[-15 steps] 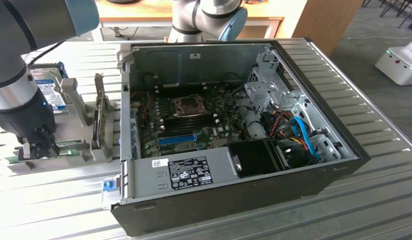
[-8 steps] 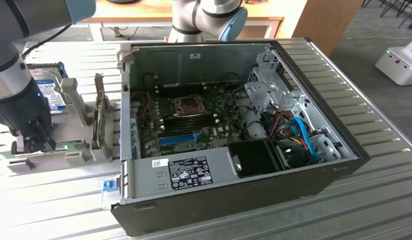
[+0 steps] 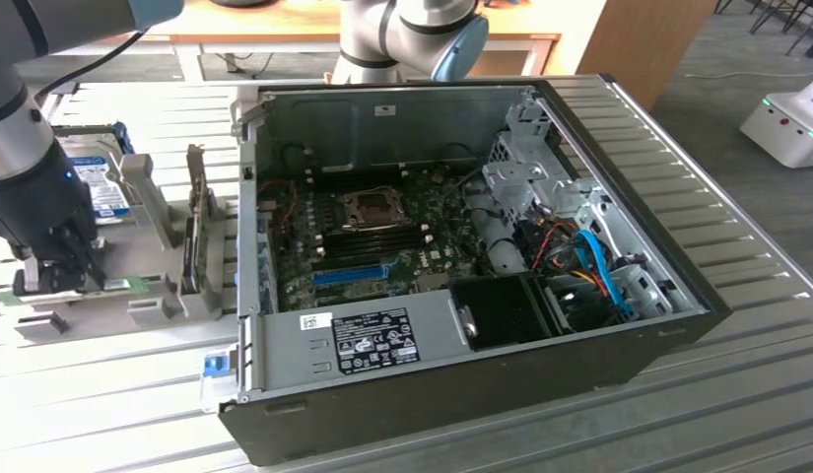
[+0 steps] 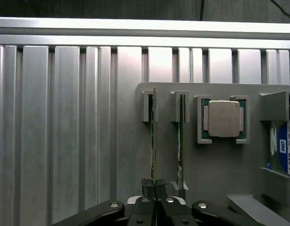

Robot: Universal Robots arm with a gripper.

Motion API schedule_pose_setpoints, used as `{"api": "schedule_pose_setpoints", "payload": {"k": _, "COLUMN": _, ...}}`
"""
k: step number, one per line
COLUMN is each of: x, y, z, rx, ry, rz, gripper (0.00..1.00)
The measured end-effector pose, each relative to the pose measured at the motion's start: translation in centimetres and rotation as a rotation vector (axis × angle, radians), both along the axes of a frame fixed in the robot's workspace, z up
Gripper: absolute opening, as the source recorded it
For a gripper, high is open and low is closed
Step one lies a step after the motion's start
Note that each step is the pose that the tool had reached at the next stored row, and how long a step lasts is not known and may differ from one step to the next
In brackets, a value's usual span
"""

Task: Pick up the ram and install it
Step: 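Pick up the ram and move it above insertion slot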

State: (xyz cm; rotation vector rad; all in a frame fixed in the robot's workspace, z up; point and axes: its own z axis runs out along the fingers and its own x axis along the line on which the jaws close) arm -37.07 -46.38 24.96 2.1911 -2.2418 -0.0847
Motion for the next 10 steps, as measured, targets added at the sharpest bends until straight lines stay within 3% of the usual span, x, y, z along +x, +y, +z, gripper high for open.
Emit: {"api": "schedule_pose_setpoints", "payload": {"k": 10, "x": 0.0, "y": 0.00, "z": 1.47, "rx": 0.0000, "ry": -0.0001, "rz": 0.000, "gripper": 0.12}}
